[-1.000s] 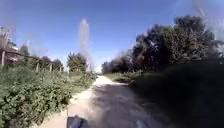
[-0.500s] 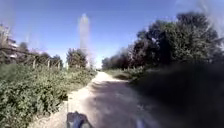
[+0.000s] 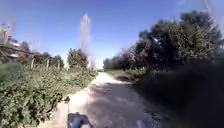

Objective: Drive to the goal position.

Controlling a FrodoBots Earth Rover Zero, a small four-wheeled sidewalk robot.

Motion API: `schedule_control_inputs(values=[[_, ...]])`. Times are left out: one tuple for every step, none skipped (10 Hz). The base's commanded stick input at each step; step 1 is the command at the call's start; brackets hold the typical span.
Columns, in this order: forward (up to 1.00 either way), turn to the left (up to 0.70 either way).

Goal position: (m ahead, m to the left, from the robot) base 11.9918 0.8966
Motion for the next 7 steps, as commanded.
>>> schedule_control_inputs(values=[[0.5,0.0],[0.5,0.0],[0.5,0.0],[0.5,0.0],[0.5,0.0],[0.5,0.0],[0.5,0.0]])
